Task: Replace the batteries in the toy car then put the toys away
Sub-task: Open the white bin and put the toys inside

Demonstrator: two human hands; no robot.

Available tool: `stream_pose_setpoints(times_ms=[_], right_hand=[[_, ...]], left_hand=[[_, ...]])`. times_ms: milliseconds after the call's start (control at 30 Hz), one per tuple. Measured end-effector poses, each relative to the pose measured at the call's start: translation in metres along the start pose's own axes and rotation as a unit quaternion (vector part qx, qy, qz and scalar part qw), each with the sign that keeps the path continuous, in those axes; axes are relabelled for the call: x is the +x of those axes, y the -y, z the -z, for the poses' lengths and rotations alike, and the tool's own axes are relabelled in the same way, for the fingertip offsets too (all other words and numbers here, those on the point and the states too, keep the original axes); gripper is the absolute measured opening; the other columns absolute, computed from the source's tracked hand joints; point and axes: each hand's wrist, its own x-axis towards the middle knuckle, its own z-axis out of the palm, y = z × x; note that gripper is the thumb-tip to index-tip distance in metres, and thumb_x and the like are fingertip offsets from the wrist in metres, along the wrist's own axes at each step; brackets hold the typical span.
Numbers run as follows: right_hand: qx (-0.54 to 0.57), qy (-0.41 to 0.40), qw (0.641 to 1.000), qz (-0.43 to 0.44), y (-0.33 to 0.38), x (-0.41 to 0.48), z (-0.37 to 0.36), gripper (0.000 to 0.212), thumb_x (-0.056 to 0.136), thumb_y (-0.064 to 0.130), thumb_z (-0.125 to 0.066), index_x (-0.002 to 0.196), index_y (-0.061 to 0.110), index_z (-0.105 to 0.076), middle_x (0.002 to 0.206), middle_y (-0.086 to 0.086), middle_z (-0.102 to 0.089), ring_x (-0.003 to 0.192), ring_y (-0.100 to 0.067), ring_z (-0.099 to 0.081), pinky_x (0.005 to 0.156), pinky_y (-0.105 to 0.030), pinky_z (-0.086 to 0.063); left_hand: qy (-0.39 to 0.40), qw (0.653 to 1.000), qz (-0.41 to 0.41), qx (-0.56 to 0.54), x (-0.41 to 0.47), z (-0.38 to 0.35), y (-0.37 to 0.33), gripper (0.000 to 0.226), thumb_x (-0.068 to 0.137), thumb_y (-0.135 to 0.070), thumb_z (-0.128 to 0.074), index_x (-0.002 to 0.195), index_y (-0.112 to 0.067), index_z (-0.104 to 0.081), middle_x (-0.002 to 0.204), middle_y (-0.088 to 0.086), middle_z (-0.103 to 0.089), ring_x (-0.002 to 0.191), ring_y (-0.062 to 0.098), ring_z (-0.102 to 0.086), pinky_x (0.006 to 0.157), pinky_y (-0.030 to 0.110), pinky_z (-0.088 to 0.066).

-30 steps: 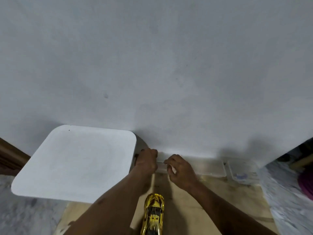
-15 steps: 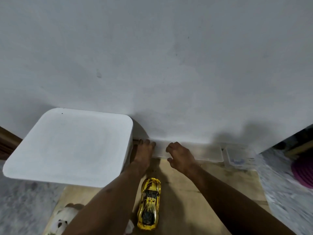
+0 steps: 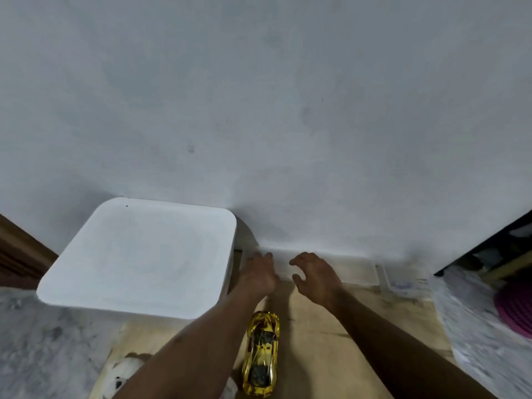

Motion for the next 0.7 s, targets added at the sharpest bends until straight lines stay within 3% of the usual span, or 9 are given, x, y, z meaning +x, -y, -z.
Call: stream_pose_setpoints(times_ms=[67, 200, 367, 533, 700], right_hand=[[0.019, -0.024, 0.999, -0.019, 0.004, -0.008, 0.012, 0.038, 0.095, 0.028, -0.056, 0.133, 0.023, -0.058, 0.135, 0.003, -0.057, 0.126, -0.015, -0.049, 0.101, -0.027, -0.04], [0.043, -0.051, 0.996, -0.052, 0.019, -0.021, 0.038, 0.032, 0.094, 0.029, -0.058, 0.126, 0.023, -0.063, 0.125, 0.006, -0.064, 0.111, -0.013, -0.059, 0.091, -0.024, -0.043], [0.051, -0.076, 0.993, -0.075, 0.061, -0.024, 0.067, 0.023, 0.09, 0.032, -0.061, 0.111, 0.03, -0.069, 0.101, 0.013, -0.072, 0.093, -0.009, -0.063, 0.077, -0.021, -0.041], [0.12, -0.059, 0.987, -0.094, 0.11, -0.013, 0.084, 0.017, 0.084, 0.036, -0.069, 0.1, 0.031, -0.072, 0.076, 0.017, -0.069, 0.074, -0.004, -0.064, 0.07, -0.026, -0.051], [0.186, -0.06, 0.973, -0.121, 0.153, 0.012, 0.079, 0.026, 0.087, 0.035, -0.069, 0.108, 0.02, -0.072, 0.078, 0.011, -0.069, 0.076, -0.006, -0.065, 0.075, -0.026, -0.052]], left_hand=[[-0.003, 0.999, -0.015, -0.033, -0.005, 0.016, -0.008, 0.046, 0.09, -0.035, -0.059, 0.132, -0.016, -0.051, 0.132, 0.01, -0.056, 0.117, 0.028, -0.057, 0.094, 0.039, -0.052], [-0.039, 0.995, -0.062, -0.069, -0.022, 0.056, -0.016, 0.055, 0.091, -0.039, -0.061, 0.14, -0.018, -0.049, 0.139, 0.008, -0.055, 0.127, 0.027, -0.052, 0.101, 0.035, -0.045], [-0.107, 0.987, -0.077, -0.092, -0.055, 0.109, 0.008, 0.047, 0.088, -0.043, -0.061, 0.132, -0.025, -0.055, 0.129, 0.003, -0.062, 0.119, 0.022, -0.058, 0.098, 0.037, -0.049], [-0.152, 0.984, -0.011, -0.091, -0.083, 0.153, 0.085, 0.04, 0.087, -0.044, -0.062, 0.123, -0.028, -0.06, 0.125, 0.0, -0.062, 0.115, 0.02, -0.059, 0.096, 0.033, -0.049], [-0.18, 0.977, 0.088, -0.071, -0.099, 0.175, 0.194, 0.04, 0.089, -0.045, -0.06, 0.124, -0.027, -0.059, 0.126, -0.003, -0.062, 0.125, 0.017, -0.052, 0.096, 0.03, -0.044]])
